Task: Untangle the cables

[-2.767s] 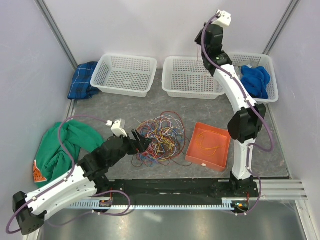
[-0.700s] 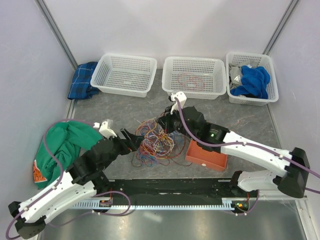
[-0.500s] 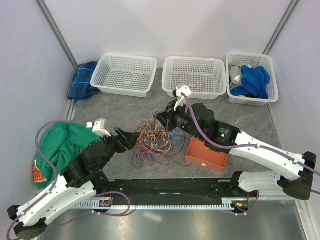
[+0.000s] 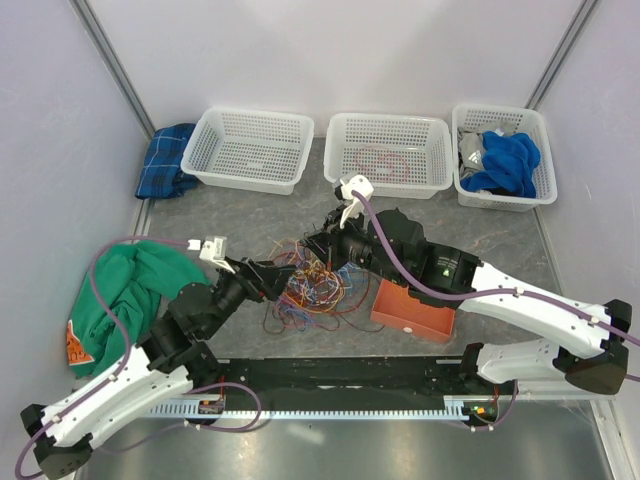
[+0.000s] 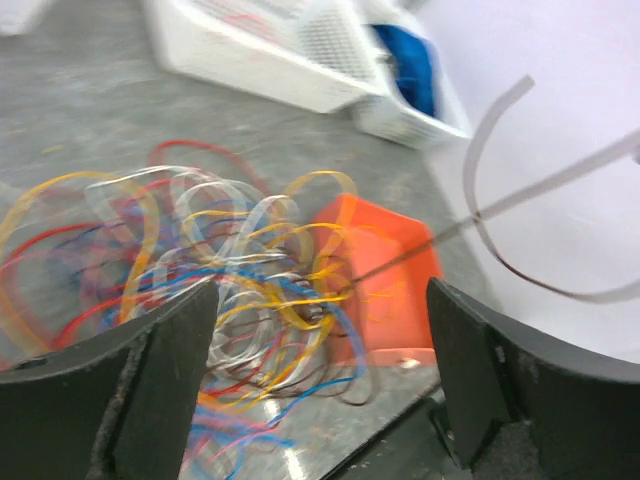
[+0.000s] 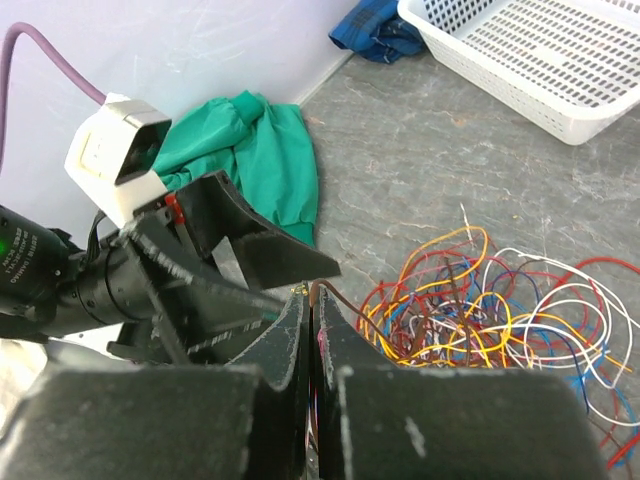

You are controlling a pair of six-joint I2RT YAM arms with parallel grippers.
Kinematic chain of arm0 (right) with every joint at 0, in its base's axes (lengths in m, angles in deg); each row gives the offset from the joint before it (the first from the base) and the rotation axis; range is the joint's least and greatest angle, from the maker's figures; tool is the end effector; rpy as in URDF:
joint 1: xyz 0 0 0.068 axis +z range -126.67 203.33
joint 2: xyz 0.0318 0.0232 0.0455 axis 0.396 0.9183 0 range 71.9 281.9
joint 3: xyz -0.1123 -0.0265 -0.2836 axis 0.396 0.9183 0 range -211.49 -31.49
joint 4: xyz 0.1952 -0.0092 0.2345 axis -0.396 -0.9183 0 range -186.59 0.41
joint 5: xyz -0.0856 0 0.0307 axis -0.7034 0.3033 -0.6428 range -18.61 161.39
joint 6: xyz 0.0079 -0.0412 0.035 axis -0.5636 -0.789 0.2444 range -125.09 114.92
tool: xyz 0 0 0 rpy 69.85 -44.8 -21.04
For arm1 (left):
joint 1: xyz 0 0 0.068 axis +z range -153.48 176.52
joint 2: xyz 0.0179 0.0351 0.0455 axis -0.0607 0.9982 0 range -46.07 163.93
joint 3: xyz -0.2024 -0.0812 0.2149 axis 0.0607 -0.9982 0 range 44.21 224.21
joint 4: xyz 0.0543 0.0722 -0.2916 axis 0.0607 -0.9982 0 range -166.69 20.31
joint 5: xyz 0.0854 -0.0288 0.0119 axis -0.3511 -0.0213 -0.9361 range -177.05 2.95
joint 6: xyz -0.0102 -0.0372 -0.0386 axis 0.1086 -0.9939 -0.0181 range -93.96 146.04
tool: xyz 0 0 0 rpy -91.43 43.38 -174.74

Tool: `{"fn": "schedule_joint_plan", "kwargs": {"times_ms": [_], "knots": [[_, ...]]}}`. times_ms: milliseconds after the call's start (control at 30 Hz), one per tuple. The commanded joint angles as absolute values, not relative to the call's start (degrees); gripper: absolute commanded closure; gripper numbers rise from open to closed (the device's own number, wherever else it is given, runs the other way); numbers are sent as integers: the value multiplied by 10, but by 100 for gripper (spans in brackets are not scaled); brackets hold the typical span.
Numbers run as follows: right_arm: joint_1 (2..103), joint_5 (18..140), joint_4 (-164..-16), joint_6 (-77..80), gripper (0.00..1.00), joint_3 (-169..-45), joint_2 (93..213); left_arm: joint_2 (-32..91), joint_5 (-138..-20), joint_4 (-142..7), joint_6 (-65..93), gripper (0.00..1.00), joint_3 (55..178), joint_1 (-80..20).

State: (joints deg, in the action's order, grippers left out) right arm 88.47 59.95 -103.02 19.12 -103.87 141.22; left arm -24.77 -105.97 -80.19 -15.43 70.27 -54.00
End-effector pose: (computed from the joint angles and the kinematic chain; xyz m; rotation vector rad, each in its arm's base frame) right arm 0.1370 0.2786 0.4482 -0.5002 1.7803 0.9488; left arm 0.0953 -0.0969 0.2950 -0.1237 1.7488 -0.9271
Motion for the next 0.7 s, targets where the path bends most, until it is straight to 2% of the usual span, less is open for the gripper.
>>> {"fn": "schedule_joint_plan", "kwargs": {"times_ms": [0, 200, 333, 433, 467, 633, 667], "knots": [[887, 600, -1022, 193, 100, -1064, 1409, -247, -945, -571, -76, 12, 637, -540], [888, 593, -1022, 193, 100, -1051, 1403, -184, -908, -514, -55, 22, 652, -541], [887, 601, -1016, 195, 100, -1044, 1401, -111, -927, -509, -42, 29, 677, -545], [887, 607, -1011, 197, 100, -1038, 1396, -78, -955, -521, -41, 46, 700, -545], [888, 608, -1011, 197, 100, -1035, 1393, -58, -964, -531, -46, 62, 718, -545], [887, 611, -1010, 195, 100, -1021, 1378, -14, -1001, -541, -53, 85, 748, -545], [888, 611, -1011, 195, 100, -1017, 1372, -5, -1004, -541, -45, 97, 759, -545]]}}
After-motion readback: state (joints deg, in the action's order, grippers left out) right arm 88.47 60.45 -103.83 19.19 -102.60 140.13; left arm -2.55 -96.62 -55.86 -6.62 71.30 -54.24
